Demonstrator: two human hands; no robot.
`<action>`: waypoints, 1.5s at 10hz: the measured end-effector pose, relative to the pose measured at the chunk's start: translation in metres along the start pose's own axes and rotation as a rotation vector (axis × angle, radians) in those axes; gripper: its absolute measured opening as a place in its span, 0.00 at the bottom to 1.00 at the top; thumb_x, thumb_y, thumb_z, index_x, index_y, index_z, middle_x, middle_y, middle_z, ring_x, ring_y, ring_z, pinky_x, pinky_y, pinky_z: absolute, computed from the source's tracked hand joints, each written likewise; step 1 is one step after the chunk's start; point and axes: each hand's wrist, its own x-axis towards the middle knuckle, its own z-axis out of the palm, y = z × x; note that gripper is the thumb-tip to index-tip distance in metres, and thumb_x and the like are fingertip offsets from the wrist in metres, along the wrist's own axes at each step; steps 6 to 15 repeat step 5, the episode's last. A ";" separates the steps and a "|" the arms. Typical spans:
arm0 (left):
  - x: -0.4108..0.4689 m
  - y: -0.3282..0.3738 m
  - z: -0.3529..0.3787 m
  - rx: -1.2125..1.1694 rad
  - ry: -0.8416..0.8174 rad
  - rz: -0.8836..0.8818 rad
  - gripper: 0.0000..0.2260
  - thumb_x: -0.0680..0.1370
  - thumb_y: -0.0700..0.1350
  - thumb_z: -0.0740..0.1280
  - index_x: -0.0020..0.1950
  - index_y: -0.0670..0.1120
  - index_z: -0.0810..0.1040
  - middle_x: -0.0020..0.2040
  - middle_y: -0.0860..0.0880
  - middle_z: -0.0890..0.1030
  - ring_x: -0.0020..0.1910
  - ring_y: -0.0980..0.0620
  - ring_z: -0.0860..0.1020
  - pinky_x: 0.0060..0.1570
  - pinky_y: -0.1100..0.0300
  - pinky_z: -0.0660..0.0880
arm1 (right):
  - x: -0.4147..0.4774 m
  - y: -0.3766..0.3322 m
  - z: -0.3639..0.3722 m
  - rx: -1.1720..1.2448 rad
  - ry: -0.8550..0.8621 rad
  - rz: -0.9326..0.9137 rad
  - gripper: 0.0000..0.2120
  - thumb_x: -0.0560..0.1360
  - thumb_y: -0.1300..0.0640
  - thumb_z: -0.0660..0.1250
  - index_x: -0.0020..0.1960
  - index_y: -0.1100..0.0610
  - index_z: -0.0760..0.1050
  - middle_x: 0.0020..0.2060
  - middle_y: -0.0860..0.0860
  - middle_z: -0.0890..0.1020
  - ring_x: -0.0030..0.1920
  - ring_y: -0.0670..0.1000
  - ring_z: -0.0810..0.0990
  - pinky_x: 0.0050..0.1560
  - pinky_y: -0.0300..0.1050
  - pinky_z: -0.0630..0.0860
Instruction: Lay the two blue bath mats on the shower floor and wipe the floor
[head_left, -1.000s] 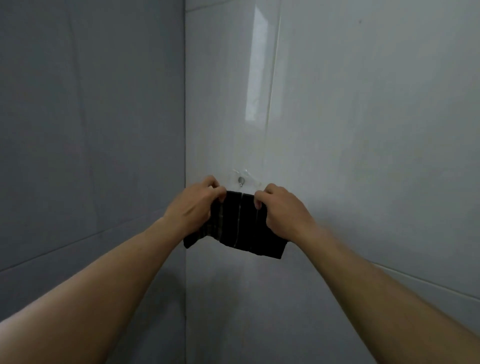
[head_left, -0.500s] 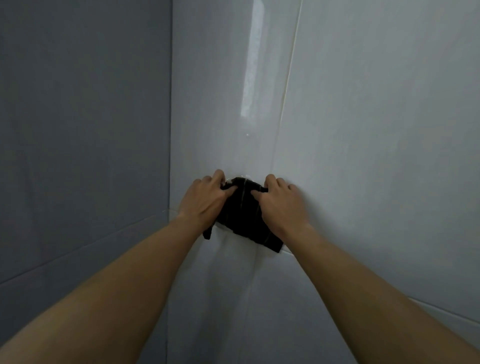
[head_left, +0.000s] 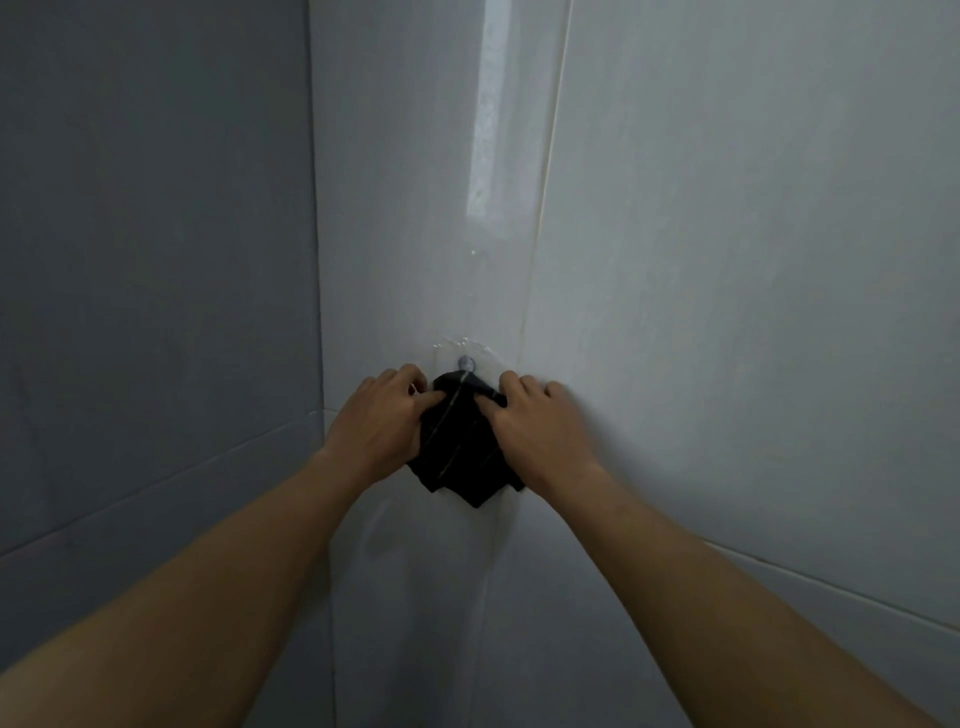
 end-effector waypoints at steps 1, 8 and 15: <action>-0.005 0.002 -0.002 -0.073 0.030 -0.050 0.10 0.72 0.37 0.67 0.51 0.44 0.83 0.51 0.43 0.79 0.43 0.42 0.77 0.38 0.51 0.75 | -0.004 0.004 0.002 0.033 -0.004 -0.018 0.25 0.72 0.55 0.72 0.68 0.53 0.73 0.52 0.56 0.77 0.49 0.58 0.77 0.46 0.50 0.72; -0.026 0.039 -0.031 0.026 0.096 -0.333 0.13 0.79 0.44 0.61 0.62 0.45 0.72 0.57 0.42 0.78 0.53 0.40 0.76 0.50 0.47 0.73 | -0.026 0.029 -0.019 0.252 0.090 -0.069 0.20 0.76 0.59 0.60 0.68 0.56 0.70 0.64 0.57 0.74 0.61 0.60 0.73 0.56 0.53 0.71; -0.026 0.039 -0.031 0.026 0.096 -0.333 0.13 0.79 0.44 0.61 0.62 0.45 0.72 0.57 0.42 0.78 0.53 0.40 0.76 0.50 0.47 0.73 | -0.026 0.029 -0.019 0.252 0.090 -0.069 0.20 0.76 0.59 0.60 0.68 0.56 0.70 0.64 0.57 0.74 0.61 0.60 0.73 0.56 0.53 0.71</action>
